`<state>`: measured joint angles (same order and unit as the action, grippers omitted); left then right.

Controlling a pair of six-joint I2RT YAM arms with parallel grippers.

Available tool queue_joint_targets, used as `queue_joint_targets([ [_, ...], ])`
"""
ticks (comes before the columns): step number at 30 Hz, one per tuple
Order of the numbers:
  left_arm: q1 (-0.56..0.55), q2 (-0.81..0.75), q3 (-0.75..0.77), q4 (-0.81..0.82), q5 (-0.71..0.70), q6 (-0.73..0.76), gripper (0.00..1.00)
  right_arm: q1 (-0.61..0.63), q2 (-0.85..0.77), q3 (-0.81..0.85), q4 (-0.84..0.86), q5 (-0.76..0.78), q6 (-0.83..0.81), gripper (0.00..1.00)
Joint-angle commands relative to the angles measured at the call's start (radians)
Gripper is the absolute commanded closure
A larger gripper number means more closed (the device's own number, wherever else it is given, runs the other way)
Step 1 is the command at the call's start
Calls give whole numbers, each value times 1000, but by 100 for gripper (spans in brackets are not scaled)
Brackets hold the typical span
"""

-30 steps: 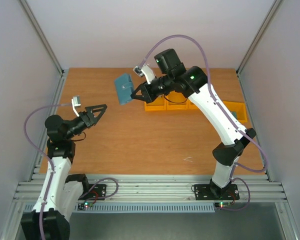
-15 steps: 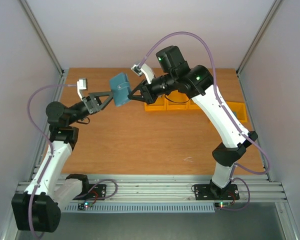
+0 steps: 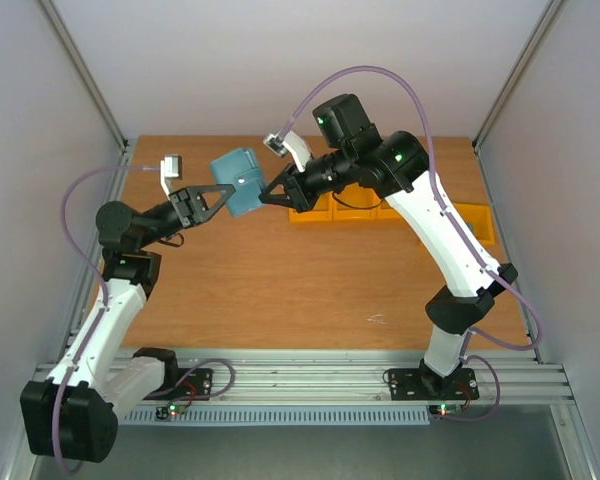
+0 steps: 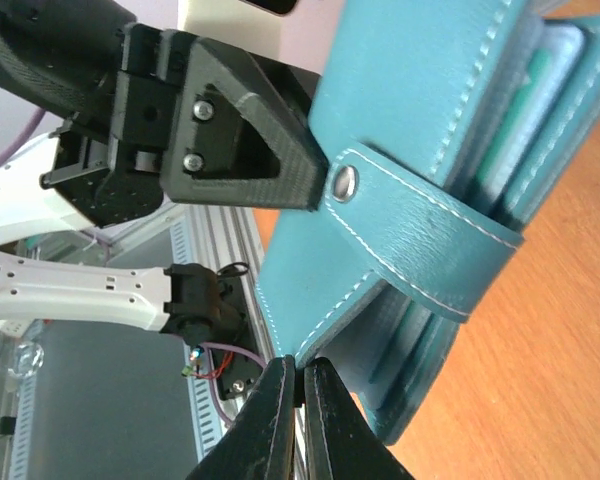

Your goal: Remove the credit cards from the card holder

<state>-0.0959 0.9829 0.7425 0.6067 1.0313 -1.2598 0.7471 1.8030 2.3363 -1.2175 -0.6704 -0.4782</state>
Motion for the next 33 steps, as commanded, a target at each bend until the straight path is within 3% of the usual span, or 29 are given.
queue_joint_targets([
  [1,-5,-34,6,45,9,10,85,7,-40,7,12,10,-27,99],
  [3,-5,-46,14,-6,-2,50,90,5,-51,-5,2,21,-41,97],
  [4,-4,-54,19,-52,-9,114,94,5,-62,-19,1,25,-49,89],
  [7,-5,-101,23,-181,20,316,100,-3,-125,-98,29,55,-73,53],
  [10,-20,-208,60,-473,-20,662,100,-9,-196,-184,69,95,-85,26],
  [11,-37,-244,74,-549,-58,849,100,-9,-215,-205,81,101,-89,19],
  [13,-61,-282,101,-654,-81,1079,100,-9,-248,-242,113,94,-88,9],
  [16,-70,-276,133,-677,-45,1169,100,-7,-264,-281,187,25,-52,2],
  [23,-111,-267,125,-628,-1,1133,100,53,-238,-302,305,-111,-41,1],
  [26,-125,-261,127,-633,11,1157,100,62,-229,-312,363,-141,-8,7],
  [31,-141,-247,130,-617,0,1146,100,70,-198,-300,370,-126,17,31],
  [33,-146,-246,129,-617,-5,1142,100,70,-194,-300,374,-129,22,54],
])
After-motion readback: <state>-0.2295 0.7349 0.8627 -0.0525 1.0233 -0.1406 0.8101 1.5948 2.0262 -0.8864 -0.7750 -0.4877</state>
